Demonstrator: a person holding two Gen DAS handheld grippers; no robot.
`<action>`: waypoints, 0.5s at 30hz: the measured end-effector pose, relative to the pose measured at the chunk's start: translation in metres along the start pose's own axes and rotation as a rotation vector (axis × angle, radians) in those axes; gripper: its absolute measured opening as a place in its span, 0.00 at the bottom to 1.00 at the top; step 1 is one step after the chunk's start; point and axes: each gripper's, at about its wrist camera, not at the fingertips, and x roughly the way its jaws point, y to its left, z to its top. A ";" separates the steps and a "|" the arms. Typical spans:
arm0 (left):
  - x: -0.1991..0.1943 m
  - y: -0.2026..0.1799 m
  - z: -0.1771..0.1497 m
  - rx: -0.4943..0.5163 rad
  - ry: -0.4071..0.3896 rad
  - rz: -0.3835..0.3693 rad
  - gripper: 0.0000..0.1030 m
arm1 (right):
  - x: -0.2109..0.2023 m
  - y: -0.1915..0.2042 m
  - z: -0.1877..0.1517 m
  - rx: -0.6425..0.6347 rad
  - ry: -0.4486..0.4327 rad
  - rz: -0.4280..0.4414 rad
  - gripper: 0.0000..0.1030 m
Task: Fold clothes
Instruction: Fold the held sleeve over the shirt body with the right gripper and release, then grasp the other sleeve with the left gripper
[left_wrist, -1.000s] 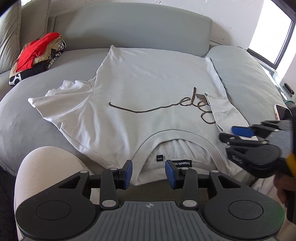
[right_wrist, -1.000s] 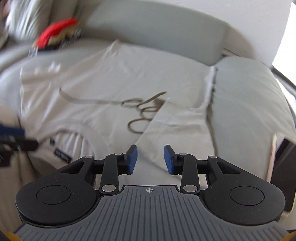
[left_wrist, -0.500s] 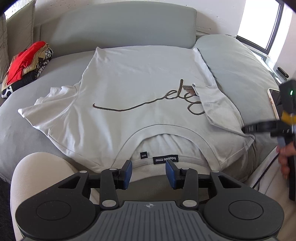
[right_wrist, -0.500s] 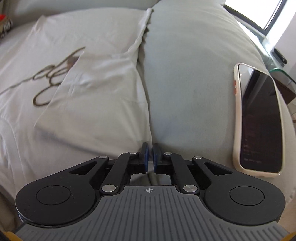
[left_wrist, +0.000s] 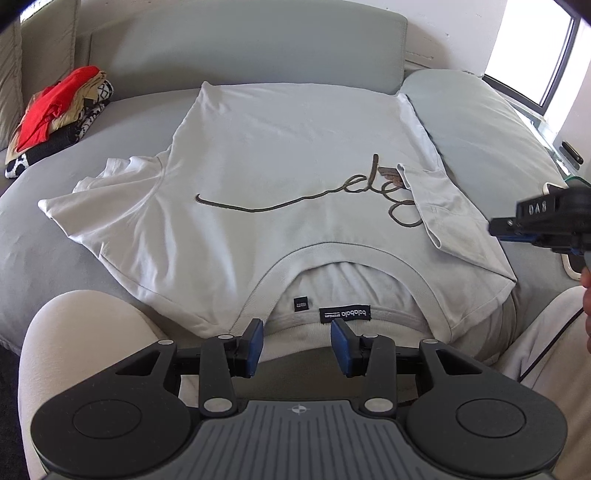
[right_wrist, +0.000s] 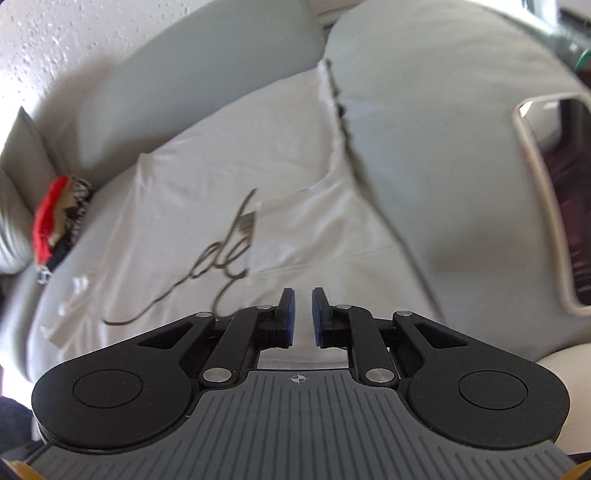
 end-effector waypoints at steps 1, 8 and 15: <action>0.000 0.001 0.000 -0.004 -0.001 0.002 0.39 | 0.008 0.005 -0.004 -0.007 0.028 0.002 0.25; -0.001 0.002 -0.001 -0.007 0.001 0.004 0.39 | -0.006 0.037 -0.042 -0.202 0.145 -0.040 0.25; 0.000 0.001 0.000 -0.011 0.002 -0.014 0.40 | -0.030 0.043 -0.049 -0.149 0.092 0.023 0.49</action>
